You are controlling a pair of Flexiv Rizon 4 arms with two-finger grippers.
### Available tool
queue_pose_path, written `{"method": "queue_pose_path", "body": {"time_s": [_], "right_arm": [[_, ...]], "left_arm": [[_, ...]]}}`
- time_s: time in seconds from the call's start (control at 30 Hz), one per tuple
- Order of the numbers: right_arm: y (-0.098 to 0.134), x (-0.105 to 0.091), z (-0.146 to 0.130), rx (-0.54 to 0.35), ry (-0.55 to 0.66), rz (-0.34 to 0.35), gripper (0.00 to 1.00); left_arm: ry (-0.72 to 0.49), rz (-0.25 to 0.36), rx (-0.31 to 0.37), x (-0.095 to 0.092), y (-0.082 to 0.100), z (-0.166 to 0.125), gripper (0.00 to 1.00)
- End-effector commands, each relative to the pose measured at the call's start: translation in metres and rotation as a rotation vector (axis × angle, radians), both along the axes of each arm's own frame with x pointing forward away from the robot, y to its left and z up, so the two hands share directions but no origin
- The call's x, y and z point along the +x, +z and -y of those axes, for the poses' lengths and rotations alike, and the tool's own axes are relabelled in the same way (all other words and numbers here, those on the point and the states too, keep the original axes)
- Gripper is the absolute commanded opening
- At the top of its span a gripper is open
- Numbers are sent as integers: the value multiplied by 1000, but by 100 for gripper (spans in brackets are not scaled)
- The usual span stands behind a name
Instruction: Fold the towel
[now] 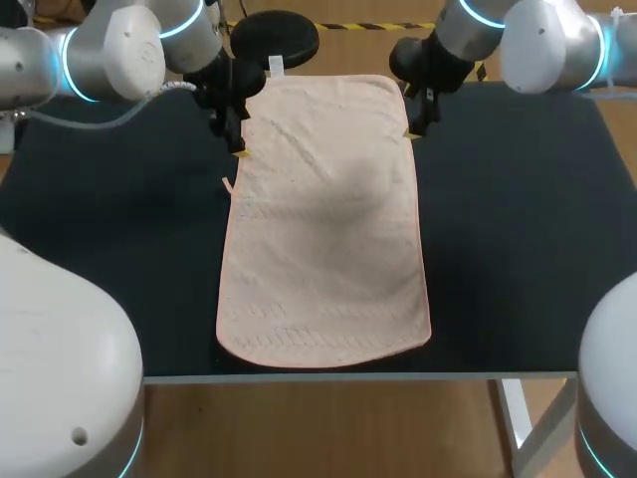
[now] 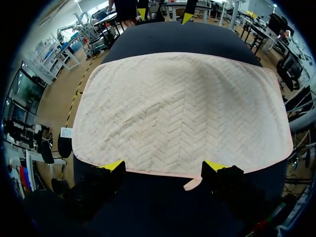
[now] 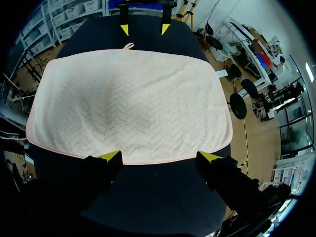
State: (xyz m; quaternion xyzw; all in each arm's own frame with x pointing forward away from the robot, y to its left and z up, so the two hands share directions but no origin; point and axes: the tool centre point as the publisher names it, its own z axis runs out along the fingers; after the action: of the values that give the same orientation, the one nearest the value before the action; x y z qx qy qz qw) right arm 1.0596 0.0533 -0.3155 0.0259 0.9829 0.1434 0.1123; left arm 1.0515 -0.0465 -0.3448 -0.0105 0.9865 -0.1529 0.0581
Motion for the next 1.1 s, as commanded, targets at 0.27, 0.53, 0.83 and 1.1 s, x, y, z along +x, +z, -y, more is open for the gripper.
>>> {"method": "queue_pose_path", "body": {"time_s": [0.27, 0.53, 0.83, 1.1], "right_arm": [[-37, -18, -16, -66, 17, -144, 100], [-67, -31, -24, -86, 31, -216, 100], [-91, -33, -18, -145, 66, -256, 100], [-108, -28, -15, -174, -5, -267, 100]], "left_arm": [[-103, -44, 92, -14, -28, 21, 100], [-102, -58, 94, -18, -53, 25, 100], [-73, -53, 145, -9, -63, 21, 100], [-75, -49, 150, -7, -68, 23, 100]]}}
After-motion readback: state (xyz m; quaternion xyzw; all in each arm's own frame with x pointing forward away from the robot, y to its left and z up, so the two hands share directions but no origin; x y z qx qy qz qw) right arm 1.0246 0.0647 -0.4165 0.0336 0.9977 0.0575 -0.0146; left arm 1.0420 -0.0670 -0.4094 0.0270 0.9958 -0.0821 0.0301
